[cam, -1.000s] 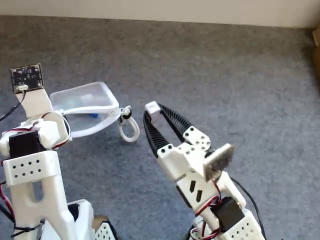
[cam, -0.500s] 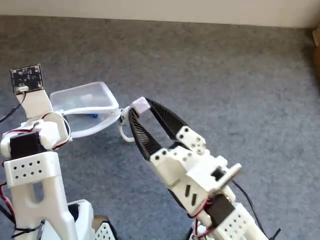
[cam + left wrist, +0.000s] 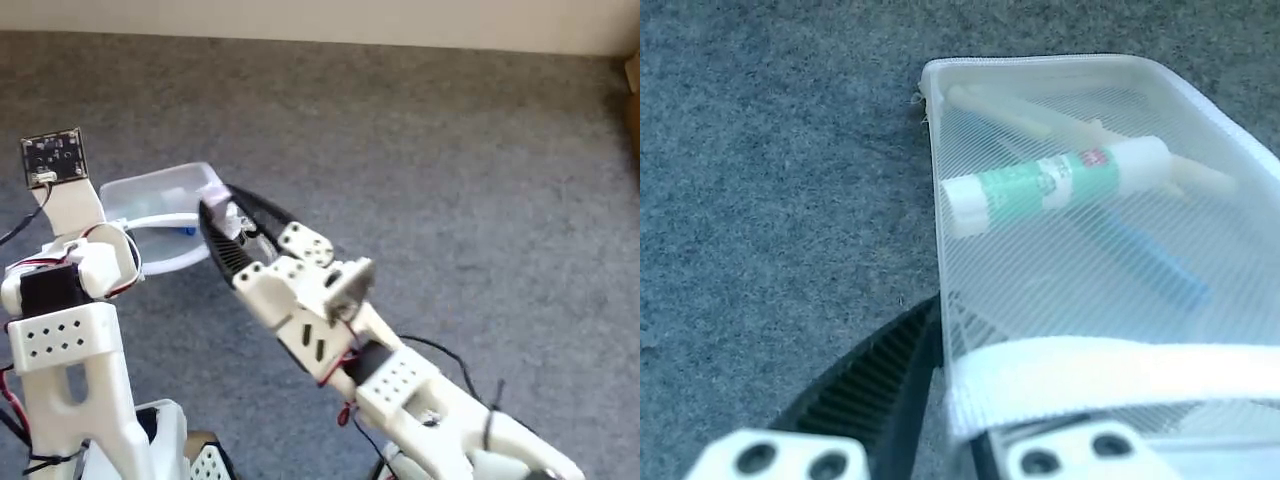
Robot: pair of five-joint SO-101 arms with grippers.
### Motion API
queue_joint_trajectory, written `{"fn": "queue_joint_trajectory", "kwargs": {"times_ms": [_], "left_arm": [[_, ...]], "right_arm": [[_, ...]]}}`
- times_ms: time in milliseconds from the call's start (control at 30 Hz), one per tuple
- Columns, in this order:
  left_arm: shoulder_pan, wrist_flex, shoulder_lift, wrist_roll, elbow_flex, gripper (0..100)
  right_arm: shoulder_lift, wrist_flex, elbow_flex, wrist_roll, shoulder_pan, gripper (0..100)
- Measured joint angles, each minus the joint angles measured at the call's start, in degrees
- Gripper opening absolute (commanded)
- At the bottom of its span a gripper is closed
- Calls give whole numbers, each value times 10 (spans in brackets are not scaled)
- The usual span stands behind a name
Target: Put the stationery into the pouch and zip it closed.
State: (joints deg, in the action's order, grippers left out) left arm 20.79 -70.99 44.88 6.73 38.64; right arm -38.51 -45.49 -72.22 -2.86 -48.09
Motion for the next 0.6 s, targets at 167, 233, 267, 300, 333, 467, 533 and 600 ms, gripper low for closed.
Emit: {"fn": "queue_joint_trajectory", "kwargs": {"times_ms": [167, 233, 267, 300, 333, 467, 533, 600], "left_arm": [[0, 3, 0, 0, 0, 10], [0, 3, -1, 0, 0, 10], [0, 3, -1, 0, 0, 10], [0, 3, -1, 0, 0, 10], [0, 3, -1, 0, 0, 10], [0, 4, -1, 0, 0, 10], [0, 4, -1, 0, 0, 10], [0, 4, -1, 0, 0, 10]], "right_arm": [[113, -70, 3, -25, -20, 5], [148, -91, 11, -66, -34, 5], [163, -102, 17, -83, -42, 5], [175, -114, 18, -98, -50, 5], [186, -126, 21, -111, -59, 5], [223, -171, 24, -136, -70, 5], [234, -184, 24, -139, -70, 6], [242, -187, 25, -139, -71, 8]]}}
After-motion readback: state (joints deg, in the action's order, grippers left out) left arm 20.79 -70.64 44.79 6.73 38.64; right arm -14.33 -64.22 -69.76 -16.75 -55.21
